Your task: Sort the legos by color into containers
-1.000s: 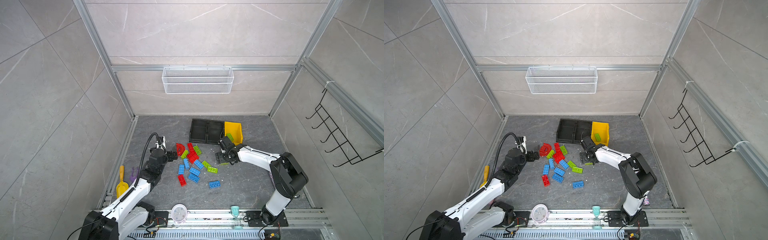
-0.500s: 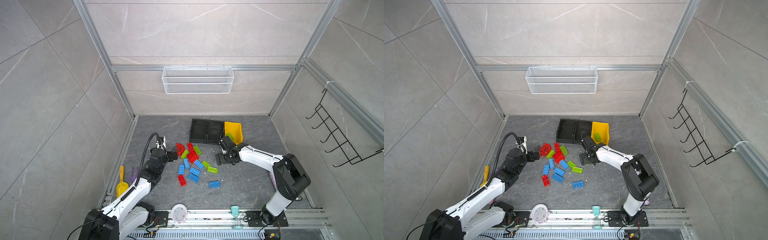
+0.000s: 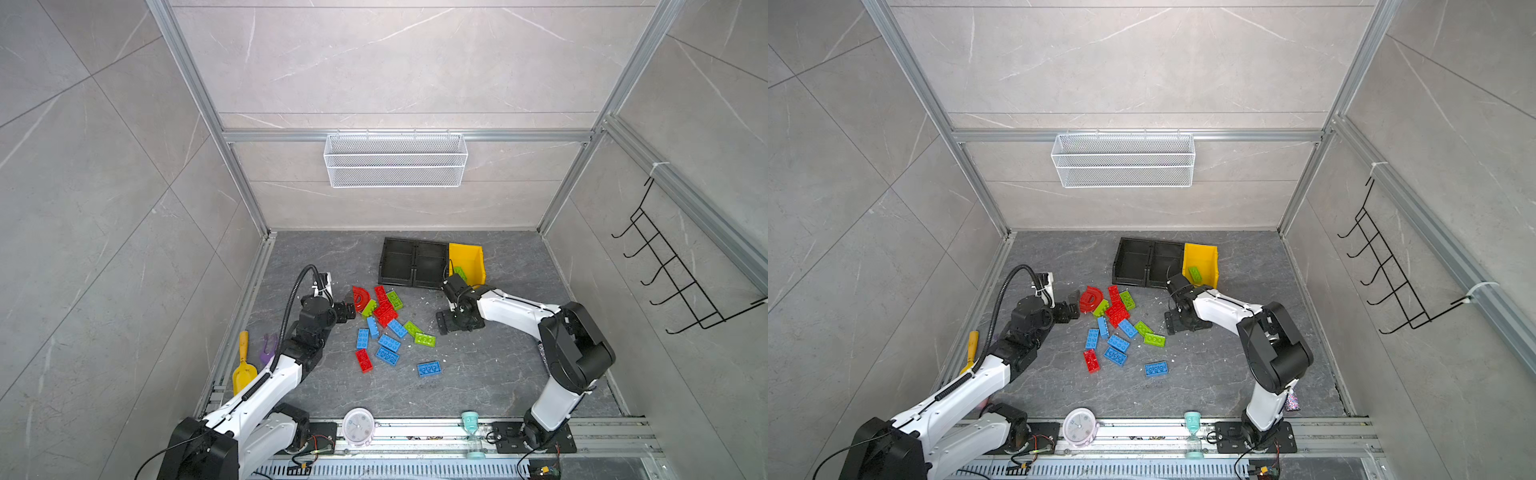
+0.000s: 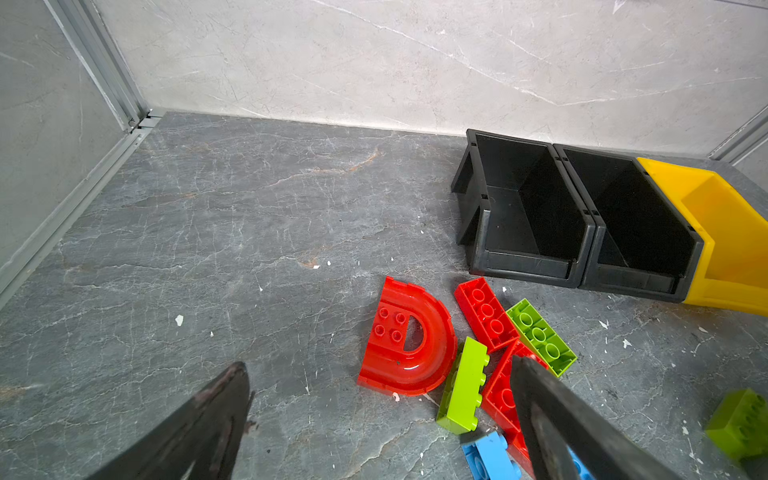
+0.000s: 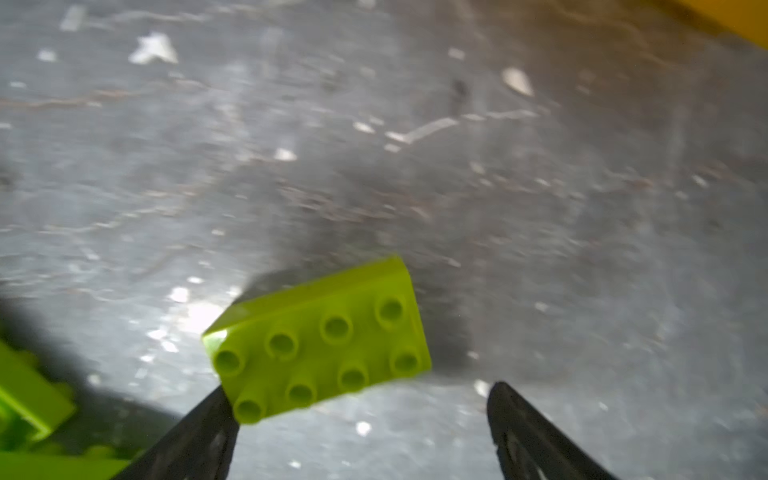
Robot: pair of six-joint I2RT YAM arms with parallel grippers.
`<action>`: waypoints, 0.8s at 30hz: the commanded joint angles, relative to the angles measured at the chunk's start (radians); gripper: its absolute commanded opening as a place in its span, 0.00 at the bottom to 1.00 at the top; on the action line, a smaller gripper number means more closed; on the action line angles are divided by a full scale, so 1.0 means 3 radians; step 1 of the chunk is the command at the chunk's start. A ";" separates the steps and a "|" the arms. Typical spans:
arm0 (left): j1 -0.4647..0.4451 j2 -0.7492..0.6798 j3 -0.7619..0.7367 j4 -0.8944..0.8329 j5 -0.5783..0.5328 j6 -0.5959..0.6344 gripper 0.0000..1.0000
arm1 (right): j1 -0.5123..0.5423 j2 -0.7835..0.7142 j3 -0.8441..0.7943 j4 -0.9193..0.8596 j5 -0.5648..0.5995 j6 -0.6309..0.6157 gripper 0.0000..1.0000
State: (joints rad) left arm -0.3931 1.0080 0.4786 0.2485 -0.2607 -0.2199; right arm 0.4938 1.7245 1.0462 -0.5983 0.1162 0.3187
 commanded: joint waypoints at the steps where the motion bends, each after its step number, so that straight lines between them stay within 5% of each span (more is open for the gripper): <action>1: 0.0006 0.0013 0.0019 0.0147 -0.0033 0.0014 1.00 | -0.0139 -0.0315 -0.0157 -0.0269 0.0066 0.0069 0.94; 7: 0.0007 0.0017 0.0024 0.0141 -0.0041 0.0019 1.00 | -0.0327 -0.0650 -0.0304 -0.0367 0.0090 0.0103 0.92; 12: 0.0005 0.0000 0.0023 0.0132 -0.0041 0.0023 1.00 | -0.0327 -0.0766 -0.0374 -0.0016 -0.0437 0.0161 0.84; 17: 0.0007 -0.0018 0.0021 0.0118 -0.0035 0.0022 1.00 | -0.0293 -0.0542 -0.0339 0.0422 -0.0832 0.0337 0.80; 24: 0.0006 -0.0020 0.0023 0.0118 -0.0033 0.0015 1.00 | -0.0177 -0.0008 -0.0076 0.0545 -0.0777 0.0391 0.80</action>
State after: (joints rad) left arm -0.3931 1.0142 0.4786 0.2489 -0.2604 -0.2199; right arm 0.4259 1.6806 0.9798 -0.4610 -0.1097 0.4122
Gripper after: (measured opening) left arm 0.998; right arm 0.801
